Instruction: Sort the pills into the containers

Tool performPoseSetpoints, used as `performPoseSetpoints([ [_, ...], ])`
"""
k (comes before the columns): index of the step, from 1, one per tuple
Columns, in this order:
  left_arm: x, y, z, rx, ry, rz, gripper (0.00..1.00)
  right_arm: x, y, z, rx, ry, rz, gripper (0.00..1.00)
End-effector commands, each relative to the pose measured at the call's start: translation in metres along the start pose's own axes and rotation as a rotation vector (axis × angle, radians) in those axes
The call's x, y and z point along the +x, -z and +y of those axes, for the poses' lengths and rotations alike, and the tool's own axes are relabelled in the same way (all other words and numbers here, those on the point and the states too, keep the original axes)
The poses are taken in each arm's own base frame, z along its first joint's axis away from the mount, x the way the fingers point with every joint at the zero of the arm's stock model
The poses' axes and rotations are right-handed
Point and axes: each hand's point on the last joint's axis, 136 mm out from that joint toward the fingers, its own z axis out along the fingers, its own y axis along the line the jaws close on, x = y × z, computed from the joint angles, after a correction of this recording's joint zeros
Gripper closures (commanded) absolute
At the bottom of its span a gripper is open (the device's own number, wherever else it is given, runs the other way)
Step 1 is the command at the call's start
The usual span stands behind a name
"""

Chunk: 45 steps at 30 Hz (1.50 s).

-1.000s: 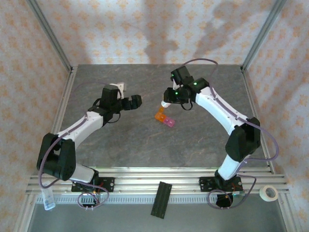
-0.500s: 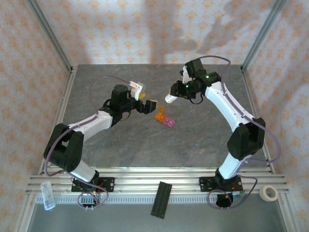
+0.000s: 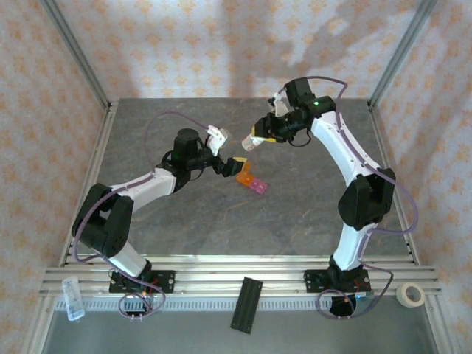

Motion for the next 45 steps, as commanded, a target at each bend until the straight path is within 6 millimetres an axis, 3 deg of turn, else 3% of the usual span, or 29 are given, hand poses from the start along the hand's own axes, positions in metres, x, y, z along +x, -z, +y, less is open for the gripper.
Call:
performPoseSetpoints([
  [1,-0.012,0.003,-0.009,-0.005,-0.119,-0.006,0.06,0.003,0.002,0.017,-0.063,0.027,0.029,0.63],
  [12,-0.018,0.007,-0.018,-0.053,-0.142,-0.019,0.19,0.028,-0.015,0.029,-0.097,0.064,0.1,0.63],
  [20,-0.012,0.003,-0.026,-0.029,-0.117,-0.008,0.32,0.037,-0.011,0.032,-0.128,0.067,0.099,0.63],
  [36,0.0,-0.008,-0.026,-0.017,-0.075,0.022,0.37,0.037,0.003,0.042,-0.15,0.087,0.063,0.64],
  [45,-0.015,-0.008,-0.026,-0.017,-0.066,-0.023,0.4,0.042,0.0,0.04,-0.159,0.078,0.078,0.65],
])
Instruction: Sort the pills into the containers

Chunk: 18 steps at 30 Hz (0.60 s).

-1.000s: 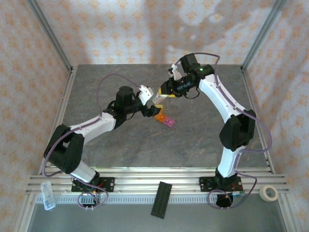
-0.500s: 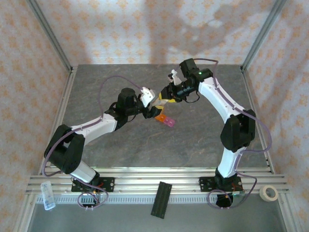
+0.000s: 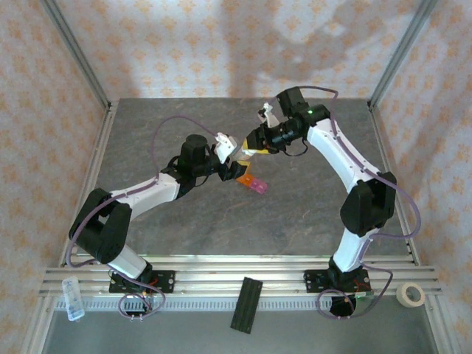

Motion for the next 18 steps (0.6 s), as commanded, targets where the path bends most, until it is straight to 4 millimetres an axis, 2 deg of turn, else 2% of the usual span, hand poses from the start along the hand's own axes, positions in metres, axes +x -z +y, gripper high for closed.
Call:
performPoseSetpoints([
  [1,-0.0202,-0.0025,0.0014,-0.005,-0.01,-0.058,0.4,-0.0003,0.0103,0.0134,-0.04,0.038,-0.028,0.65],
  [8,-0.0256,-0.0049,-0.0001,0.006,0.0,-0.078,0.45,0.0011,0.0089,0.0134,-0.048,0.033,-0.026,0.65],
  [18,-0.0281,-0.0069,-0.0017,0.018,0.017,-0.095,0.61,0.0015,0.0059,0.0133,-0.065,0.024,-0.024,0.65],
])
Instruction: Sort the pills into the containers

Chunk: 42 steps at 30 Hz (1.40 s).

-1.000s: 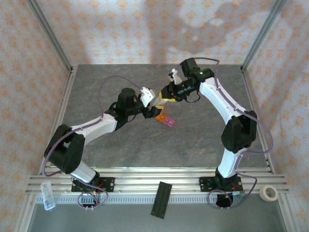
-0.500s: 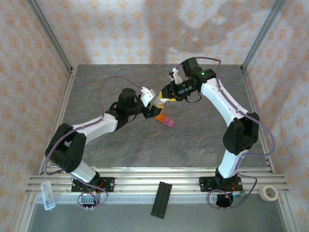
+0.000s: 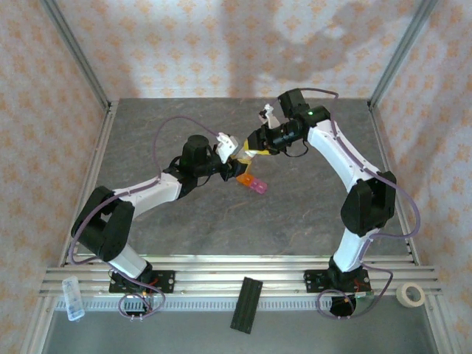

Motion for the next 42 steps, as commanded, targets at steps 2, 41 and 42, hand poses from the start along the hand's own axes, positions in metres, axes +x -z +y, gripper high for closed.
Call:
performPoseSetpoints([
  [2,-0.032,-0.001,0.0,0.003,0.004,-0.104,0.65,0.001,0.008,0.017,-0.053,0.032,-0.023,0.65],
  [41,-0.03,0.003,0.001,-0.006,0.243,-0.077,1.0,-0.029,0.061,-0.006,0.152,-0.246,-0.655,0.2],
  [42,-0.029,0.003,0.001,-0.001,0.245,-0.073,1.0,-0.03,0.056,-0.004,0.153,-0.241,-0.643,0.2],
])
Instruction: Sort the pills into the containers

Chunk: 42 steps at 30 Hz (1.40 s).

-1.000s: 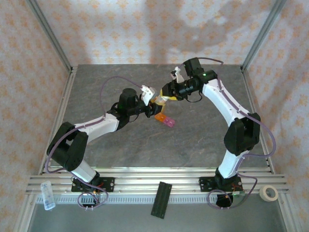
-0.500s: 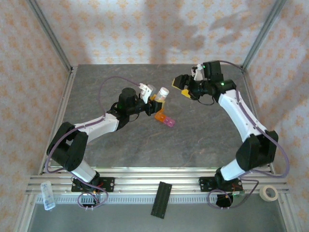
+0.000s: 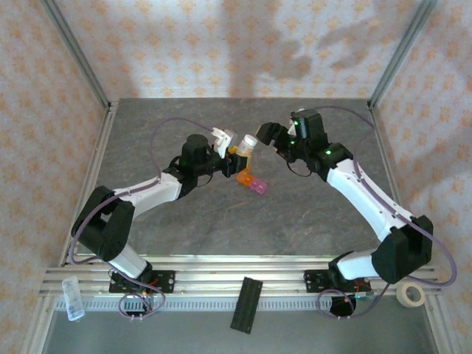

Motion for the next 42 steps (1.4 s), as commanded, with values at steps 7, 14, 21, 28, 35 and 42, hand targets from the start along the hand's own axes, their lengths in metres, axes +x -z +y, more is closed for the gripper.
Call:
performPoseSetpoints([
  [7,-0.02,0.003,-0.014,0.045,-0.01,-0.032,1.0,-0.005,-0.02,0.024,-0.006,0.079,-0.02,0.23],
  [14,-0.02,0.003,-0.017,0.059,-0.009,-0.027,1.0,-0.001,-0.031,0.031,-0.019,0.095,0.011,0.27],
  [21,-0.023,0.004,-0.019,0.068,-0.004,-0.033,1.0,0.004,-0.041,0.033,-0.019,0.102,0.037,0.35],
  [28,-0.025,0.005,-0.019,0.068,-0.007,-0.037,1.0,0.009,-0.046,0.032,-0.024,0.107,0.063,0.5],
  [35,-0.032,0.008,-0.023,0.078,0.003,-0.07,1.0,0.014,-0.043,0.035,-0.063,0.219,0.081,0.65],
  [42,-0.049,0.017,-0.04,0.167,0.04,-0.148,1.0,0.014,-0.016,0.054,-0.36,0.409,0.168,0.65],
])
